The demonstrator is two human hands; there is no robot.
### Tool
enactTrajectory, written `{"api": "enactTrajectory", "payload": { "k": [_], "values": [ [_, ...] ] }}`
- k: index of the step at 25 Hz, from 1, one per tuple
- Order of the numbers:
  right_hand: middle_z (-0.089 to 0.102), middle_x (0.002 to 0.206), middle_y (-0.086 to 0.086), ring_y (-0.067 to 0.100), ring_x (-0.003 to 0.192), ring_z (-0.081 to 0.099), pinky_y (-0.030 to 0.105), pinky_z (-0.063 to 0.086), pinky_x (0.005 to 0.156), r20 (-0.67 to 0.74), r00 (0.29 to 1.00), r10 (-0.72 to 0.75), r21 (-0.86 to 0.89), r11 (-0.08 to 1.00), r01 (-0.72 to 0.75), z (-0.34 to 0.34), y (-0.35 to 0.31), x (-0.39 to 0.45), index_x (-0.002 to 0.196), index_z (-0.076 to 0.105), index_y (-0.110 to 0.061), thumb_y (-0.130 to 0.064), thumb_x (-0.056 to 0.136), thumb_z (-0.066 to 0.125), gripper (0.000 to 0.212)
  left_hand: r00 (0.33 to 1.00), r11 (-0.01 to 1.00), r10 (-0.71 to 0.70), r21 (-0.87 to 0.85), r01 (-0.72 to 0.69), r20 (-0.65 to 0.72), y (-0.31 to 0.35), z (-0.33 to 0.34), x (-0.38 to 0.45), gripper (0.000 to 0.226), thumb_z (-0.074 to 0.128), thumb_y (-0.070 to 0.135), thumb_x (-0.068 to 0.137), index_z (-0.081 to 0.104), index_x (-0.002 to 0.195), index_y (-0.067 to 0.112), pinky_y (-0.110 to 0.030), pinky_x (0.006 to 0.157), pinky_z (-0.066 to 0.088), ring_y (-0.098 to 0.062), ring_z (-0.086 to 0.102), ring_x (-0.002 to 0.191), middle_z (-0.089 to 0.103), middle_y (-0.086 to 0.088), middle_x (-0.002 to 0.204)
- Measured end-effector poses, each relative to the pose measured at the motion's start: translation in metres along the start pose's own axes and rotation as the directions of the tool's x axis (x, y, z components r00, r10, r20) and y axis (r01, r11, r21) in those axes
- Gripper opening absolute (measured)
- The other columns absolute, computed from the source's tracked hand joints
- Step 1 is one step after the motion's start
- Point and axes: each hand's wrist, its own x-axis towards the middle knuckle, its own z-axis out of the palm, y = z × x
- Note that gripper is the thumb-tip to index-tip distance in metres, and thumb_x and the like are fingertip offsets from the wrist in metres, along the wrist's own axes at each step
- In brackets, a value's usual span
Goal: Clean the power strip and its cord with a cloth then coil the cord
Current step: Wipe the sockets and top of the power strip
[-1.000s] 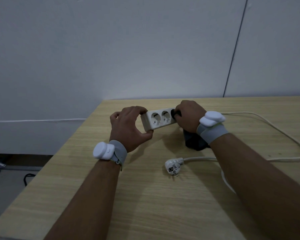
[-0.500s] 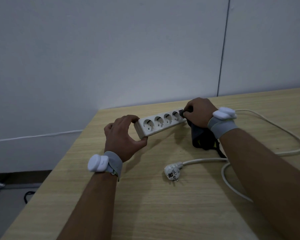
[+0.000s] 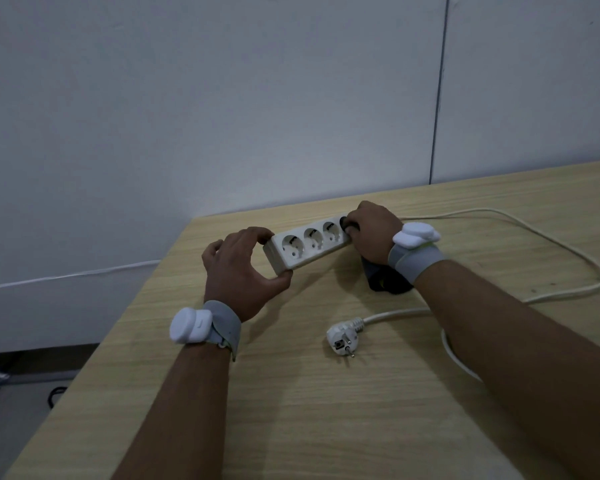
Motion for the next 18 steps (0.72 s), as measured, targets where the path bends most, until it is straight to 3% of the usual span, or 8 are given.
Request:
{"api": "enactTrajectory", "payload": {
  "k": [4, 7, 9, 12, 15, 18],
  "values": [
    [0.051, 0.114, 0.014, 0.036, 0.104, 0.051, 0.036, 0.041, 0.086, 0.091, 0.991, -0.103, 0.063, 0.993, 0.097, -0.011, 0.006, -0.002, 0.117, 0.064, -0.018, -0.016, 0.096, 0.046, 0.028, 1.0, 1.0, -0.022, 0.005, 0.022, -0.005, -0.003, -0.004, -0.001, 0.055, 0.069, 0.051, 0.06, 0.058, 0.109, 0.029, -0.046, 0.101, 0.03, -0.011, 0.055, 0.104, 0.058, 0.017, 0.104],
    [0.05, 0.114, 0.011, 0.033, 0.1, 0.053, 0.033, 0.044, 0.08, 0.061, 0.998, -0.003, -0.151, 0.988, 0.012, -0.011, 0.007, 0.002, 0.115, 0.064, -0.016, -0.015, 0.094, 0.045, 0.028, 1.0, 1.0, -0.026, -0.008, 0.026, 0.005, -0.001, -0.004, -0.001, 0.055, 0.07, 0.052, 0.061, 0.058, 0.109, 0.03, -0.048, 0.102, 0.03, -0.011, 0.054, 0.105, 0.058, 0.018, 0.105],
    [0.048, 0.113, 0.012, 0.034, 0.094, 0.053, 0.034, 0.044, 0.077, 0.022, 0.998, 0.059, -0.17, 0.984, -0.054, -0.005, 0.003, 0.001, 0.112, 0.061, -0.012, -0.015, 0.094, 0.042, 0.026, 1.0, 0.999, -0.029, -0.017, 0.029, 0.009, 0.001, -0.003, 0.0, 0.055, 0.07, 0.051, 0.061, 0.058, 0.109, 0.029, -0.049, 0.103, 0.029, -0.011, 0.054, 0.106, 0.058, 0.018, 0.105],
    [0.047, 0.115, 0.015, 0.036, 0.096, 0.052, 0.037, 0.044, 0.083, 0.038, 0.997, 0.074, -0.093, 0.993, -0.07, 0.001, 0.002, 0.001, 0.113, 0.059, -0.009, -0.014, 0.097, 0.039, 0.026, 0.999, 0.999, -0.031, -0.013, 0.031, 0.011, 0.003, -0.003, -0.001, 0.054, 0.07, 0.051, 0.06, 0.057, 0.108, 0.029, -0.051, 0.104, 0.029, -0.011, 0.054, 0.106, 0.056, 0.019, 0.104],
    [0.056, 0.12, 0.013, 0.033, 0.109, 0.052, 0.032, 0.039, 0.089, 0.08, 0.997, -0.012, 0.069, 0.998, 0.006, -0.007, 0.011, 0.002, 0.114, 0.065, -0.01, -0.014, 0.096, 0.045, 0.027, 0.999, 0.999, -0.052, -0.008, 0.052, 0.014, 0.002, -0.003, -0.001, 0.053, 0.069, 0.053, 0.059, 0.057, 0.106, 0.03, -0.051, 0.104, 0.029, -0.01, 0.054, 0.104, 0.056, 0.02, 0.102],
    [0.065, 0.118, 0.008, 0.028, 0.111, 0.056, 0.029, 0.04, 0.09, -0.033, 0.998, 0.06, 0.262, 0.964, -0.049, -0.021, 0.03, 0.001, 0.108, 0.069, -0.016, -0.014, 0.093, 0.051, 0.024, 0.993, 0.993, -0.112, -0.038, 0.113, 0.024, -0.001, -0.003, 0.0, 0.05, 0.069, 0.056, 0.058, 0.056, 0.1, 0.031, -0.048, 0.099, 0.034, -0.008, 0.052, 0.094, 0.056, 0.021, 0.094]
  ]
}}
